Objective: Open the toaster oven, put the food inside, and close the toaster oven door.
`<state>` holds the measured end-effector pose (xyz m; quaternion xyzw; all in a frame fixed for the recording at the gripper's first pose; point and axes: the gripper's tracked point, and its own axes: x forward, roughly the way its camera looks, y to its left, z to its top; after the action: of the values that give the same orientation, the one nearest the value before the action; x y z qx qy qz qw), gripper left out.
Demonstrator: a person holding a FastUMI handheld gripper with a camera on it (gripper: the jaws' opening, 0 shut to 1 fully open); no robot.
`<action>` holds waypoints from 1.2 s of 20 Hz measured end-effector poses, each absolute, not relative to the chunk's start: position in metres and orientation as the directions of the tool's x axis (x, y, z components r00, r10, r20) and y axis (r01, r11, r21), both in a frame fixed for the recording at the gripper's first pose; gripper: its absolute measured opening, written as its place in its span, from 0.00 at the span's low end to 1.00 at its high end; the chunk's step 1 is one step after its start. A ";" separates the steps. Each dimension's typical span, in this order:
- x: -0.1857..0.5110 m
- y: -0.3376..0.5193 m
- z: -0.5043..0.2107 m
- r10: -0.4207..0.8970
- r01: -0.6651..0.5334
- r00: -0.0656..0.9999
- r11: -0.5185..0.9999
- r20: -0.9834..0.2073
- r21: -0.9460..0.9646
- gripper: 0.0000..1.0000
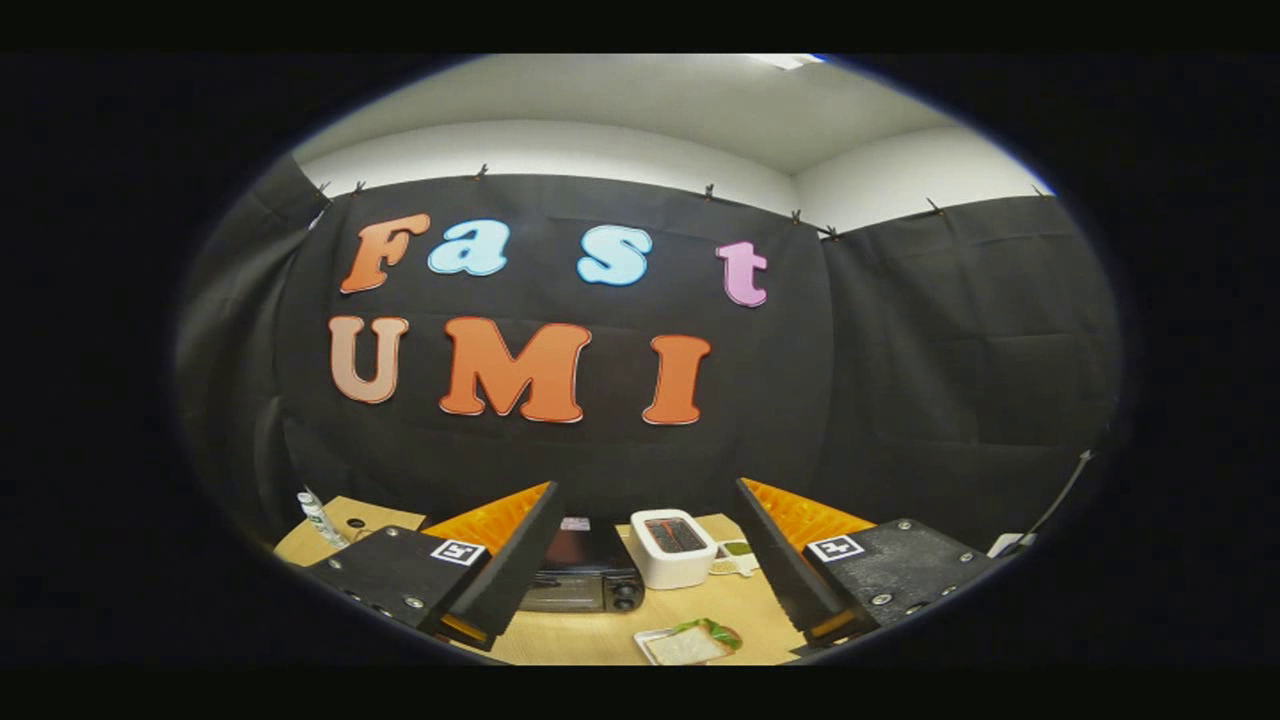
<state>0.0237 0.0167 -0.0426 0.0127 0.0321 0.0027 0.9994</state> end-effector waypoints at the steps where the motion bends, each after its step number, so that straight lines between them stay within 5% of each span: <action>1: 0.029 0.023 -0.052 0.018 -0.015 0.997 0.999 -0.075 0.037 1.00; 13: 0.097 0.178 -0.223 0.215 -0.240 0.911 0.970 -0.351 -0.030 1.00; 24: 0.090 0.190 -0.284 0.224 -0.239 0.829 0.970 -0.512 0.038 1.00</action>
<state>0.0901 0.1900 -0.2841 -0.0139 0.2660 0.1212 0.9562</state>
